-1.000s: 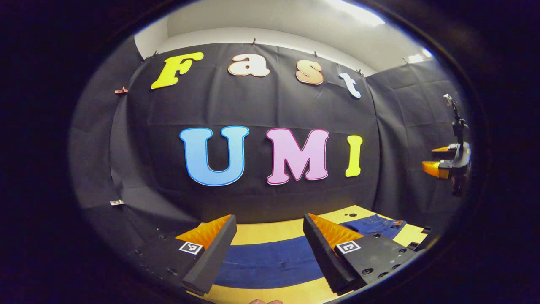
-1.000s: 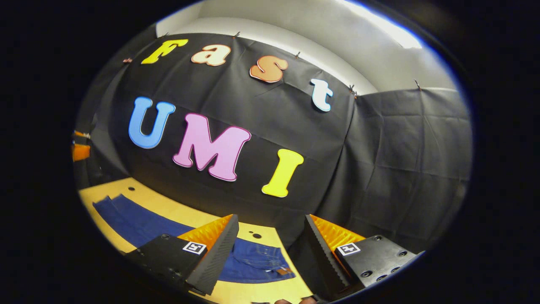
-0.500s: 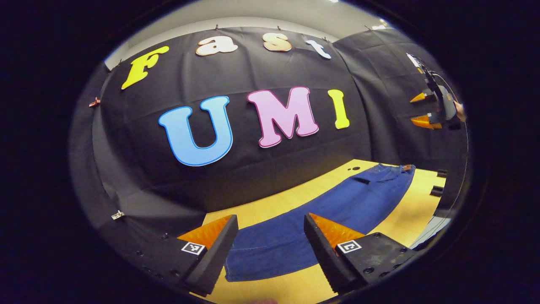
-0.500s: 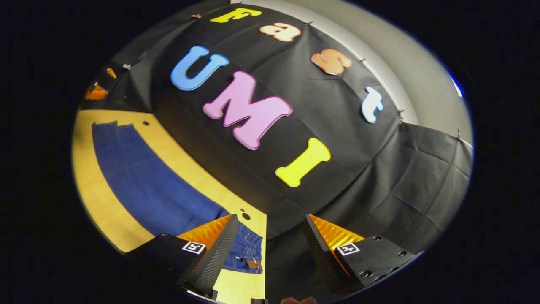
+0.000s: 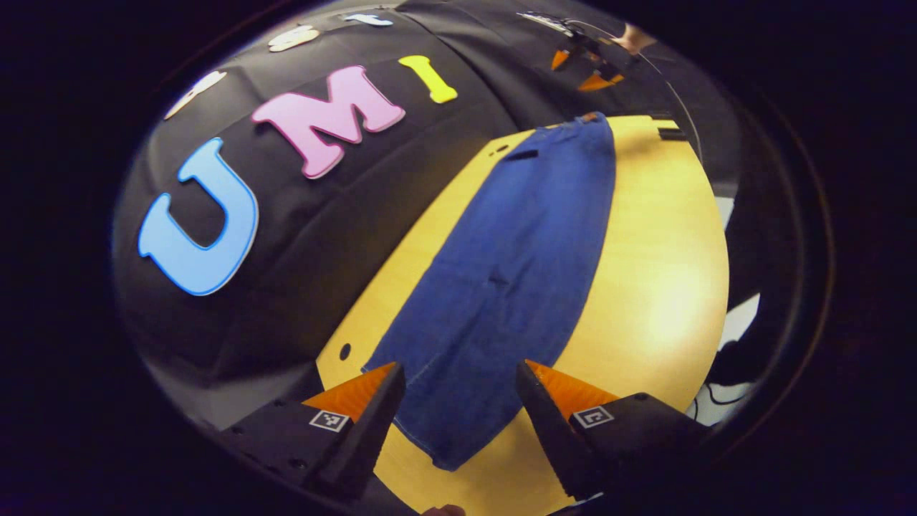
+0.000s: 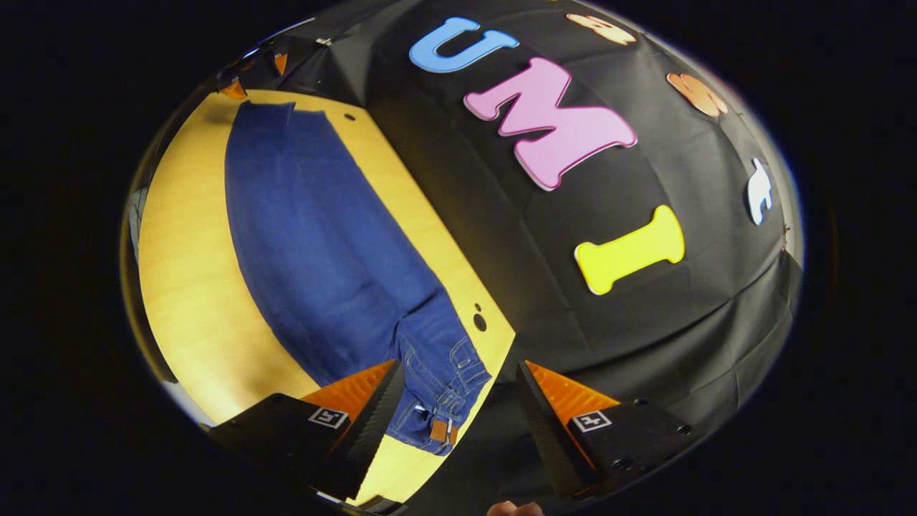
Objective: Grasp the waist and the cuffs of the jeans and fold them to make the two legs overlap; first hold the waist and fold one-third of the jeans toward the cuffs, then hold the cuffs and fold the remaining one-third in the same direction to finish folding.
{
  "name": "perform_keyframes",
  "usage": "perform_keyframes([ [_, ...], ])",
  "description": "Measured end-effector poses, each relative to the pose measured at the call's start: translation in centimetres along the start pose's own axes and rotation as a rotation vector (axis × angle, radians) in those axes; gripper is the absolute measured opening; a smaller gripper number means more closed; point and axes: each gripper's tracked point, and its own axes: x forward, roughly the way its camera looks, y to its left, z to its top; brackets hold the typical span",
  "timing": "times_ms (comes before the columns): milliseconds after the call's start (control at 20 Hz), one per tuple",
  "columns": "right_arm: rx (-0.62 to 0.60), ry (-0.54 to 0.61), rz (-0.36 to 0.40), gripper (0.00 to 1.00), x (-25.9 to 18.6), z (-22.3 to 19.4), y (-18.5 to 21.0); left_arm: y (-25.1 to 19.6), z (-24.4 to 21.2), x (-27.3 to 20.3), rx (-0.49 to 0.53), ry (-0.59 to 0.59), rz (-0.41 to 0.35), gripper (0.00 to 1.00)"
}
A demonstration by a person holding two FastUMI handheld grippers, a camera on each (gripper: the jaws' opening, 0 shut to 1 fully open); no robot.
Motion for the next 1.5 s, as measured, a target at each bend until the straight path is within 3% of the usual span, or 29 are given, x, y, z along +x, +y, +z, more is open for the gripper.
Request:
perform_keyframes([
  [150,-0.064,0.055,0.068,0.98,2.2,-3.1,1.4,-1.0,-4.6,1.9,0.121,0.111,-0.105,0.97],
  [300,-0.106,0.083,0.121,0.97,3.6,-5.0,2.1,-1.5,-7.9,3.7,0.158,0.205,-0.168,0.98],
  [550,-0.133,0.114,0.173,0.96,4.2,-6.8,2.8,-2.8,-10.5,4.4,0.306,0.240,-0.260,0.98],
  [600,-0.140,0.118,0.183,0.97,4.0,-7.0,3.0,-3.0,-10.7,4.3,0.311,0.231,-0.272,0.93],
  [700,-0.157,0.132,0.195,0.97,3.6,-8.0,3.4,-3.1,-10.7,4.7,0.298,0.221,-0.307,0.93],
  [950,-0.188,0.182,0.228,0.97,2.4,-10.4,5.1,-0.1,-10.4,7.2,0.371,0.225,-0.208,0.93],
  [1250,-0.314,0.232,0.311,0.97,0.9,-14.3,8.0,0.1,-10.4,7.8,0.419,0.200,-0.197,0.92],
  [1500,-0.463,0.276,0.349,0.97,4.3,-17.6,8.5,0.1,-10.2,7.8,0.446,0.223,-0.223,0.89],
])
